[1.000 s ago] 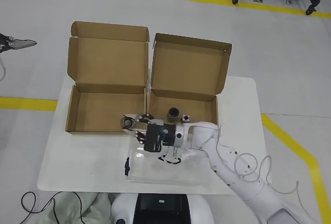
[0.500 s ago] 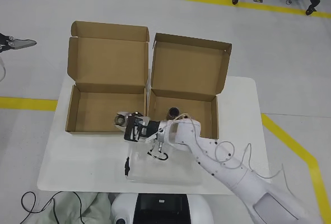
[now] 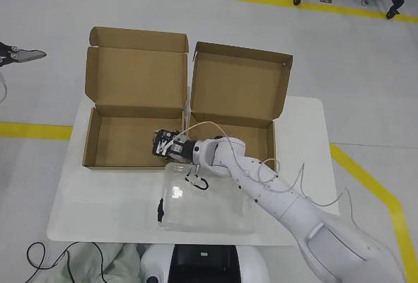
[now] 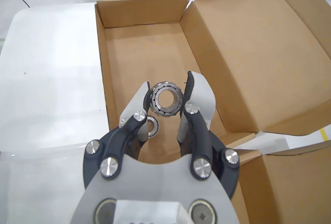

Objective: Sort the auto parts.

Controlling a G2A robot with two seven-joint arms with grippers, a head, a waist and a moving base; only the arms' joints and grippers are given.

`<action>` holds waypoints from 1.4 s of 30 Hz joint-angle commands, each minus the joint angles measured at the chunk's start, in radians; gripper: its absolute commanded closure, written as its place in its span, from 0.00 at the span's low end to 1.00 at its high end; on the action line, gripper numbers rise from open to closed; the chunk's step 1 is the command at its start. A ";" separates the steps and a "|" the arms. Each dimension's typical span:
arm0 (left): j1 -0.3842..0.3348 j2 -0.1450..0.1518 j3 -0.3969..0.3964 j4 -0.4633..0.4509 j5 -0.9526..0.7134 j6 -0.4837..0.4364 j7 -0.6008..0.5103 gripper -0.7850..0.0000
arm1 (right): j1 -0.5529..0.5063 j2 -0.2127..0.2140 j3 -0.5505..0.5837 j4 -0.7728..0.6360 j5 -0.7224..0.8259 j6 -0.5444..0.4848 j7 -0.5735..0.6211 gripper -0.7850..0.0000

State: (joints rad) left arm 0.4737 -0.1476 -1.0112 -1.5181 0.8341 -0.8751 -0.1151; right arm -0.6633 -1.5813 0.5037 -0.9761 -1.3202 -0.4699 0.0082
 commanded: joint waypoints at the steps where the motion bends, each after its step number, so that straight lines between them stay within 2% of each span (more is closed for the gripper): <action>1: 0.000 0.000 0.000 0.000 0.000 0.000 0.000 0.00 | 0.015 -0.016 -0.009 0.035 0.011 0.001 0.006 1.00; 10: 0.000 0.000 0.000 0.000 0.000 0.000 0.000 0.00 | 0.086 -0.106 -0.058 0.190 0.047 0.026 0.053 1.00; 21: 0.000 0.000 0.000 0.000 0.000 0.000 0.000 0.00 | 0.132 -0.200 -0.075 0.378 0.102 0.048 0.047 0.99; 26: 0.000 0.000 0.000 0.000 0.000 0.000 0.000 0.00 | 0.146 -0.230 -0.078 0.439 0.098 0.070 0.044 0.86; 27: 0.000 0.000 0.000 0.000 0.000 0.000 0.000 0.00 | 0.149 -0.235 -0.079 0.449 0.094 0.076 0.046 0.81; 32: 0.000 0.000 0.000 0.000 0.000 0.000 0.000 0.00 | 0.158 -0.255 -0.079 0.489 0.084 0.083 0.034 0.74; 37: 0.000 0.000 0.000 0.000 0.000 0.000 0.000 0.00 | 0.165 -0.268 -0.078 0.510 0.067 0.091 0.019 0.61; 42: 0.000 0.000 0.000 0.000 0.000 0.000 0.000 0.00 | 0.170 -0.272 -0.071 0.511 0.052 0.072 -0.019 0.60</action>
State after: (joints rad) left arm 0.4737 -0.1476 -1.0112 -1.5181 0.8341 -0.8751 -0.1151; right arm -0.4936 -1.8537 0.4321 -0.4637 -1.2654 -0.3892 -0.0025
